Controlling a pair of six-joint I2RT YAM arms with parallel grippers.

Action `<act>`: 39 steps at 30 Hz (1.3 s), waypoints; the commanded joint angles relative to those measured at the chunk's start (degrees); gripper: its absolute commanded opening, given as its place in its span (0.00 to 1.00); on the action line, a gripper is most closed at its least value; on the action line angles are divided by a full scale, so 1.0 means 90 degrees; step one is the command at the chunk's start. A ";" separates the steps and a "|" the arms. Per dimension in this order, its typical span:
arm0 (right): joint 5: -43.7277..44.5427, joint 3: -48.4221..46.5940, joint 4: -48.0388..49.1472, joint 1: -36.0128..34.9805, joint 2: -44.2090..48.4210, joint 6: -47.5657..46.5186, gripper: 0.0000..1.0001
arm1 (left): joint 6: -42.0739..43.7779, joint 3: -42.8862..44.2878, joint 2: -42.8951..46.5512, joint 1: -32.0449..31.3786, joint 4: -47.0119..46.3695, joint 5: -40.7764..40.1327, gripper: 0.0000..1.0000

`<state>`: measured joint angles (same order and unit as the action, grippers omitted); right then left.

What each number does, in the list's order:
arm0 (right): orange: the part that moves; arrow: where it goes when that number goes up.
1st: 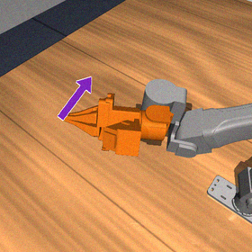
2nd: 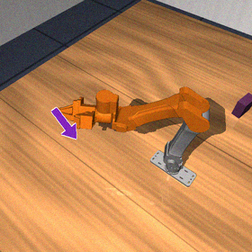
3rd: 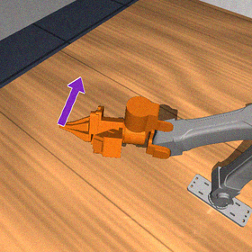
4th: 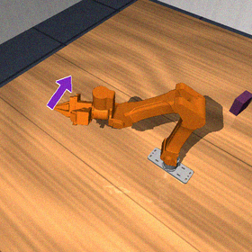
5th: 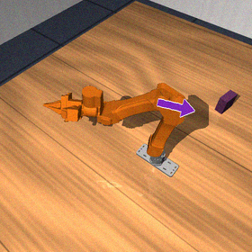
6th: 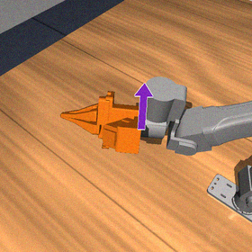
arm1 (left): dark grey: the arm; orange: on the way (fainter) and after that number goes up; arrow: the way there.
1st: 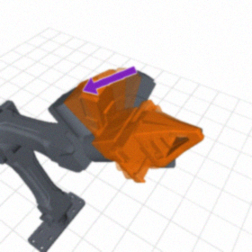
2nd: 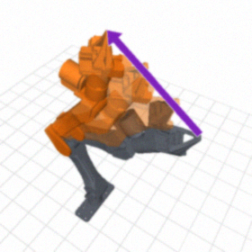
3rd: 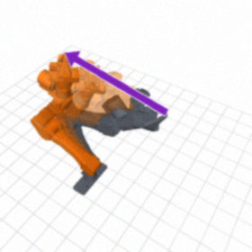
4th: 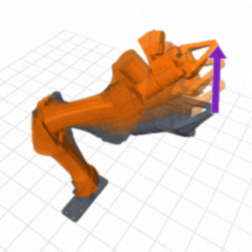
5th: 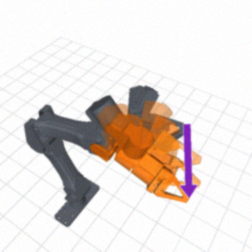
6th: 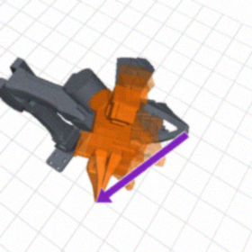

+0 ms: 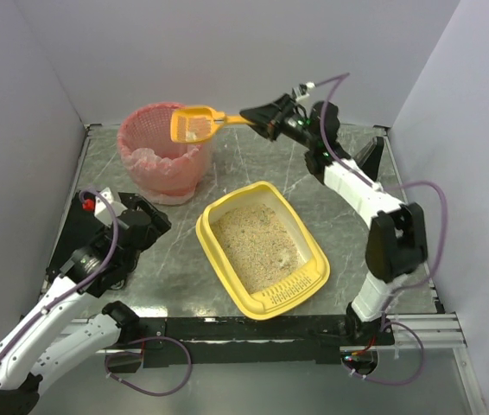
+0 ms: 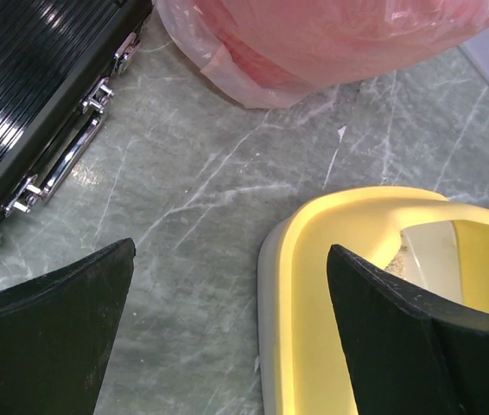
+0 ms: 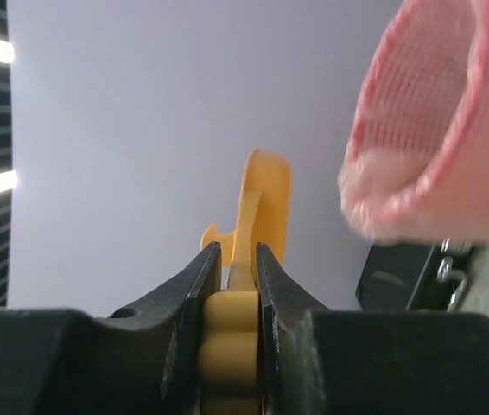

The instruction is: Clean the litter box

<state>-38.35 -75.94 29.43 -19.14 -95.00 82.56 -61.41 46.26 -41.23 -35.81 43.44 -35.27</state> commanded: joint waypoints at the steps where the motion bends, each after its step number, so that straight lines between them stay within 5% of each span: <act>1: 0.0851 -0.1852 -0.1137 -0.0285 -0.1081 -0.0598 0.00 | -0.0218 0.0065 0.0392 0.0034 0.0192 -0.0037 0.97; 6: 0.1039 -0.4591 -0.2828 -0.0627 -0.2721 -0.2354 0.00 | -0.0413 0.0026 0.0665 0.0034 0.0417 -0.0105 0.97; 10: 0.1709 -0.5799 -0.4196 -0.0910 -0.3184 -0.4151 0.00 | -0.0540 -0.0052 0.0841 0.0044 0.0505 -0.0105 0.97; 20: 0.1743 -0.5235 -0.3798 -0.1516 -0.2433 -0.8136 0.00 | -0.0521 -0.0257 0.0978 0.0044 0.0340 0.0060 0.97; 39: 0.2483 -0.5216 -0.3788 -0.2132 -0.1575 -1.0542 0.00 | -0.0472 -0.0296 0.1085 0.0044 0.0281 0.0344 0.97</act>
<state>-18.52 -122.67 -6.81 -38.13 -116.03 -7.31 -65.67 43.33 -32.18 -35.64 47.53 -33.06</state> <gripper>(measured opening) 0.273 0.970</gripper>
